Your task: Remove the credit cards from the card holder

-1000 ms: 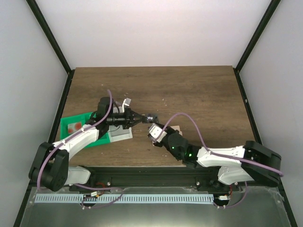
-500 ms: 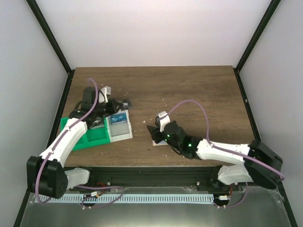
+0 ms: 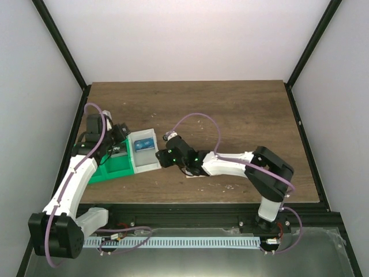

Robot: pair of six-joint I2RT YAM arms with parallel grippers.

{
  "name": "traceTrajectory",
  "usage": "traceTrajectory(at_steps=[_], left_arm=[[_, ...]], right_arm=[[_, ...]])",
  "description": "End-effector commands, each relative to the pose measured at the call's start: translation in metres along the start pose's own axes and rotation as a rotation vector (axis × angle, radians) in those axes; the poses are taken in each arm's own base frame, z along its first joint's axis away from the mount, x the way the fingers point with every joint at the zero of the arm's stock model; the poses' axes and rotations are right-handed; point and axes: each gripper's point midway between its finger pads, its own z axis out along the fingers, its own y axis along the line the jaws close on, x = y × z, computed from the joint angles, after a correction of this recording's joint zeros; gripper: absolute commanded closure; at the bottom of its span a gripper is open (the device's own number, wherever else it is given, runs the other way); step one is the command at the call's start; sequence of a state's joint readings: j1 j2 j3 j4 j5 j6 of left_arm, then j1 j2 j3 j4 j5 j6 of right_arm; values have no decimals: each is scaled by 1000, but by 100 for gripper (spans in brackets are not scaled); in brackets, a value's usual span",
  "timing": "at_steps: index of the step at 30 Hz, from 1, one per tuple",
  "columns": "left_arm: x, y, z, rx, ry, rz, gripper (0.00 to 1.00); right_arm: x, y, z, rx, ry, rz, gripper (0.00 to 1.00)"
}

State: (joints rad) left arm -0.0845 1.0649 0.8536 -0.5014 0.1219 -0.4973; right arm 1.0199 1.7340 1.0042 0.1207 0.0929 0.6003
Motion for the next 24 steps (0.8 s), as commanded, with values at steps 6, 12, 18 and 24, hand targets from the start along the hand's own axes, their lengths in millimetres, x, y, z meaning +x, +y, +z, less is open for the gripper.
traceTrajectory(at_steps=[6,12,18,24], left_arm=[[4,41,-6,-202,-19,-36,100],[4,45,-15,-221,-9,-33,100],[16,21,-11,-80,70,-2,100],[31,-7,-3,103,142,41,100]], right_arm=[[4,3,36,34,70,-9,52],[-1,-17,50,100,78,-3,62],[-19,-31,49,139,30,8,78],[-35,-45,44,195,-20,14,92]])
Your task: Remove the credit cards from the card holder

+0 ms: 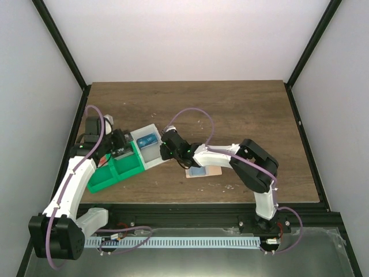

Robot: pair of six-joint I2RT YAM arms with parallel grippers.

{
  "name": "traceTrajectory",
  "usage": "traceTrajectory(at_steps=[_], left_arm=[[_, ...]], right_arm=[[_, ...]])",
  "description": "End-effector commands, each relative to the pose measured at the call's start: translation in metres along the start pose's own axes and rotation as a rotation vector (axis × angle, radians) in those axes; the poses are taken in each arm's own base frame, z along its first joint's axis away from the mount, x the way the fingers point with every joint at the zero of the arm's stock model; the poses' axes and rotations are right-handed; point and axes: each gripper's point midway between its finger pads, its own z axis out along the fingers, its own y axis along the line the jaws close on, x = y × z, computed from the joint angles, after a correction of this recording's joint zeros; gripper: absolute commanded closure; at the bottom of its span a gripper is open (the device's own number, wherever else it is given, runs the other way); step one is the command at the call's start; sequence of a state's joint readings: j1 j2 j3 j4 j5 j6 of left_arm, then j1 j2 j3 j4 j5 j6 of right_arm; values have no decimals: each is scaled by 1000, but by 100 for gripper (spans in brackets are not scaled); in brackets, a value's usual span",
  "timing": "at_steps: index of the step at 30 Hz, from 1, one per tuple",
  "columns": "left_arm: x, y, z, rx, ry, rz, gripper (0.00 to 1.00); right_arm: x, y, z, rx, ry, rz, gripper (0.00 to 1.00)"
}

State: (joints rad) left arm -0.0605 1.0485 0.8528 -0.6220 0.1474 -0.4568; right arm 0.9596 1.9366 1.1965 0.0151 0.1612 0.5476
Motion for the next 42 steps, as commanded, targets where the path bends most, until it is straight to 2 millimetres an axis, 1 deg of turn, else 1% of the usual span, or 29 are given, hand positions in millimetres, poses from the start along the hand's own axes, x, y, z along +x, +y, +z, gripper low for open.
traceTrajectory(at_steps=[1,3,6,11,15,18,24,29,31,34,36,40,42], left_arm=[[13,-25,5,164,70,32,100],[22,-31,11,207,117,20,100],[26,-42,15,277,149,21,100],[17,-46,14,280,119,37,100],[16,-48,17,285,116,35,100],[13,-51,20,287,110,44,100],[14,-49,35,275,140,42,100],[7,-52,46,281,144,44,100],[2,-55,50,288,146,51,100],[-3,-62,58,311,161,79,100],[-5,-62,66,306,173,82,100],[-4,-65,79,305,196,80,100],[-2,-67,83,290,200,90,100]], right_arm=[[-27,-11,-5,44,-60,58,94],[-31,-22,-6,68,-67,81,99],[-36,-34,-10,97,-75,112,100],[-42,-55,-23,159,-107,152,100],[-37,-77,-26,196,-96,198,99],[-33,-88,-28,213,-96,213,100],[-29,-97,-36,234,-104,217,99],[-29,-91,-39,187,-117,203,99],[-28,-88,-39,165,-113,192,95],[-25,-86,-38,151,-99,183,84],[-24,-82,-40,125,-96,173,79],[-30,-76,-53,83,-124,157,67],[-32,-75,-60,73,-139,155,57]])
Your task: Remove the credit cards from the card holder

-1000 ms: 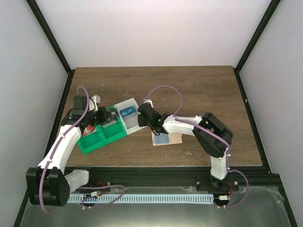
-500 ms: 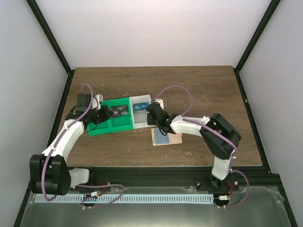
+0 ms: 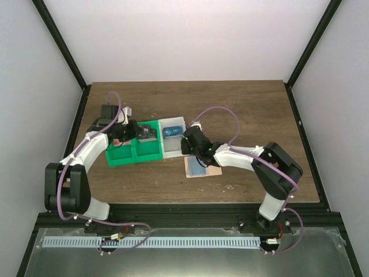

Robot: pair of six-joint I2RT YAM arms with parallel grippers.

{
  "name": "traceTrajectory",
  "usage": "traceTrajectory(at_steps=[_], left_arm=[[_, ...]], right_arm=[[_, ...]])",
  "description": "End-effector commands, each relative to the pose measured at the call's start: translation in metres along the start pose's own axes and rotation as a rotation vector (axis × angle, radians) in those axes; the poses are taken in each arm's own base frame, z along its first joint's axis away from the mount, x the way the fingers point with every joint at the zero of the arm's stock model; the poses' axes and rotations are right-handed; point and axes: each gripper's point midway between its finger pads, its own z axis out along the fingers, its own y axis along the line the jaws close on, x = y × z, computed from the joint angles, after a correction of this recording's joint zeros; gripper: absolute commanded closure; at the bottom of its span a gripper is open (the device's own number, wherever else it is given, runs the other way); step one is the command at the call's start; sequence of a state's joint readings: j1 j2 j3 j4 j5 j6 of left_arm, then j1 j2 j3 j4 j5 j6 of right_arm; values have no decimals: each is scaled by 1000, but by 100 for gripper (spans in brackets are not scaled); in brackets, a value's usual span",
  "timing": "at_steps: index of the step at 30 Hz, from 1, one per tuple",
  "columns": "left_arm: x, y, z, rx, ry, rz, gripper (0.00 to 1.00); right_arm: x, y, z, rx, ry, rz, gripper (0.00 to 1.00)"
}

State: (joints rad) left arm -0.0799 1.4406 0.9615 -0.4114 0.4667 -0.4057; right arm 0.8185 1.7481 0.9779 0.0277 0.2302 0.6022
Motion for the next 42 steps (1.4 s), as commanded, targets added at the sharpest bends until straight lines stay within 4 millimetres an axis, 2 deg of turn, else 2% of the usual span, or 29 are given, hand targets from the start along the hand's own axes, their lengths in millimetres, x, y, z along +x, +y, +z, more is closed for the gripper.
traceTrajectory(at_steps=[1,6,8,14,17,22,30,42], left_arm=[[-6,-10,9,4,-8,56,100],[-1,1,22,-35,22,50,100],[-1,4,26,-50,26,51,100],[-2,19,35,-115,26,38,100],[-3,18,38,-116,32,42,100],[-8,13,40,-105,20,49,100],[-6,21,47,-135,40,43,99],[-29,11,32,-150,-35,55,63]], right_arm=[[-23,17,-26,-103,-73,20,54],[-30,20,-47,-148,-108,24,38],[-34,21,-56,-159,-122,22,35],[-38,19,-78,-193,-157,17,35],[-37,17,-85,-207,-171,22,35],[-37,18,-86,-210,-173,21,35],[-38,18,-85,-208,-176,17,35],[-38,18,-88,-213,-173,20,34]])
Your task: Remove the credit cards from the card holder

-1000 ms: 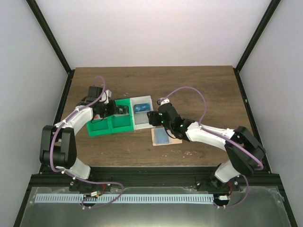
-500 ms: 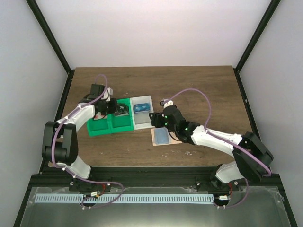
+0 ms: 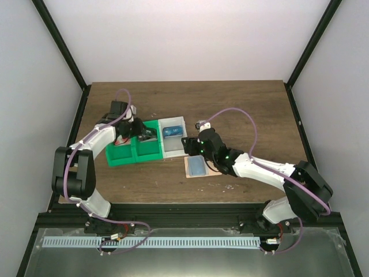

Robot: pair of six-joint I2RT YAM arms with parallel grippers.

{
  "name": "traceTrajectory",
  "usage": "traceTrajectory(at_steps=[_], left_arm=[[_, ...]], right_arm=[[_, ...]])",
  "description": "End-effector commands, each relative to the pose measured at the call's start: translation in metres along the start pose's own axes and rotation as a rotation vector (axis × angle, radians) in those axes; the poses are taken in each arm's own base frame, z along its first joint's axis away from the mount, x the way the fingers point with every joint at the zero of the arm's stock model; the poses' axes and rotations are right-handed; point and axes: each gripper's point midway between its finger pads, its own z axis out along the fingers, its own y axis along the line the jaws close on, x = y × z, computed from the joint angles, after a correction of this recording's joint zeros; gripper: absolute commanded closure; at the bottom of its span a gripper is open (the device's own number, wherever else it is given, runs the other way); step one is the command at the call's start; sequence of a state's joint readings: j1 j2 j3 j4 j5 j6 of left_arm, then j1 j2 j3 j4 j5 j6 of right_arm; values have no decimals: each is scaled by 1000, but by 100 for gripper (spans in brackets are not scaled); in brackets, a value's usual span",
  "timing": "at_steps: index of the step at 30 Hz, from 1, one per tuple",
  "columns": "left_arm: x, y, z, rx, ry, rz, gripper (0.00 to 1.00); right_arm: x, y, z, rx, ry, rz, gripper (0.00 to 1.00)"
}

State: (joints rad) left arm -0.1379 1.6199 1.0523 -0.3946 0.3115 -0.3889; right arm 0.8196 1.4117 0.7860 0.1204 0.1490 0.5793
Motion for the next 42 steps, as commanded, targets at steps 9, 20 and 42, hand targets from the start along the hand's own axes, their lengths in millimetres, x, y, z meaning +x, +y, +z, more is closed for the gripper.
traceTrajectory(at_steps=[9,20,42], left_arm=[[-32,-7,-30,-45,-131,15,45],[10,-74,-60,196,-89,173,14],[92,-132,-103,552,-39,301,18]], right_arm=[[-3,5,-11,-22,20,8,33],[51,-10,-37,-35,201,62,36],[122,-71,-17,172,365,50,57]])
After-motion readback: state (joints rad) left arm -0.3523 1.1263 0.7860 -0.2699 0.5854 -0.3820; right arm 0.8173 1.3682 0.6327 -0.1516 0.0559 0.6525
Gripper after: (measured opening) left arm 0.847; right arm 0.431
